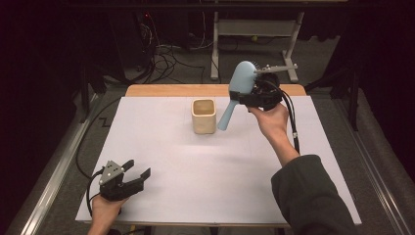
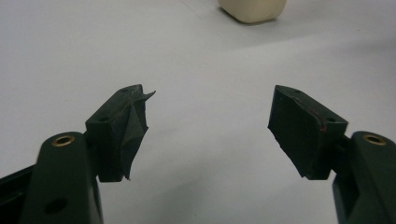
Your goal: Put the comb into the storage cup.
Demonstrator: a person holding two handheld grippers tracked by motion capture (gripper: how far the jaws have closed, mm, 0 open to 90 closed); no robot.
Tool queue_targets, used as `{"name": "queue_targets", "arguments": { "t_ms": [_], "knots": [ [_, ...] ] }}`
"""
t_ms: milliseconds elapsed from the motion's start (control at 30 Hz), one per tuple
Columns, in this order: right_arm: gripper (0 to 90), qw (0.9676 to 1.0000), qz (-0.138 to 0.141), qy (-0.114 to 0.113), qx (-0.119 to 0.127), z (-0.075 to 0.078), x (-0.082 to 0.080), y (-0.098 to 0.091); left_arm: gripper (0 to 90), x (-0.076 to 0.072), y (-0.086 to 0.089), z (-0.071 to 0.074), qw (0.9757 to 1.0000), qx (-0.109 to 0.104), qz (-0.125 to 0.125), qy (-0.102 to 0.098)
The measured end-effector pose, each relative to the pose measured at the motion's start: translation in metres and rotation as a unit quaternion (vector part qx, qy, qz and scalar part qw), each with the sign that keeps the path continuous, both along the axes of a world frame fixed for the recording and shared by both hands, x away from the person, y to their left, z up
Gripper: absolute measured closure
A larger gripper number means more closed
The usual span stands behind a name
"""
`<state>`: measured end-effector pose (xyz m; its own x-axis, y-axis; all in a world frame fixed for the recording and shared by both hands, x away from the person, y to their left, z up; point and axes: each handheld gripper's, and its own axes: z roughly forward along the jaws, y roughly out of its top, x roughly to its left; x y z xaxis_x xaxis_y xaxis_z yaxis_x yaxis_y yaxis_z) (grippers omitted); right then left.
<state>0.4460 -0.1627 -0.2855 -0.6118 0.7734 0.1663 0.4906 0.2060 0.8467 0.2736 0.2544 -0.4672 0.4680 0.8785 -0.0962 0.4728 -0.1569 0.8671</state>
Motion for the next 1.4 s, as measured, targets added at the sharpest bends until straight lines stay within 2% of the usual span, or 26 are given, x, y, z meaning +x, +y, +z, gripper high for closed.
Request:
{"name": "queue_targets", "arguments": {
  "t_ms": [367,500,1000,1133,1233,1400],
  "knots": [
    [52.2,0.9999,-0.012,-0.004,0.002,0.005,0.008,0.004,28.6,0.000,0.000,0.000,1.0000,0.000,-0.002,0.002],
    [52.2,0.9999,-0.014,-0.007,-0.004,0.006,0.010,0.007,28.6,0.000,0.000,0.000,1.0000,0.000,-0.002,0.002],
    [51.9,0.9997,-0.019,-0.014,-0.007,0.010,0.019,0.019,29.6,0.000,-0.001,0.000,1.0000,-0.002,-0.006,0.002],
    [51.9,0.9996,-0.022,-0.019,-0.006,0.011,0.021,0.022,30.0,-0.001,0.000,0.001,1.0000,-0.002,0.000,-0.005],
    [51.9,0.9994,-0.024,-0.022,-0.009,0.011,0.023,0.025,30.4,-0.001,0.002,0.002,0.9999,-0.011,0.007,-0.005],
    [51.9,0.9994,-0.026,-0.020,-0.011,0.012,0.027,0.031,30.4,-0.001,0.001,0.002,1.0000,-0.007,0.004,-0.005]
  ]
}}
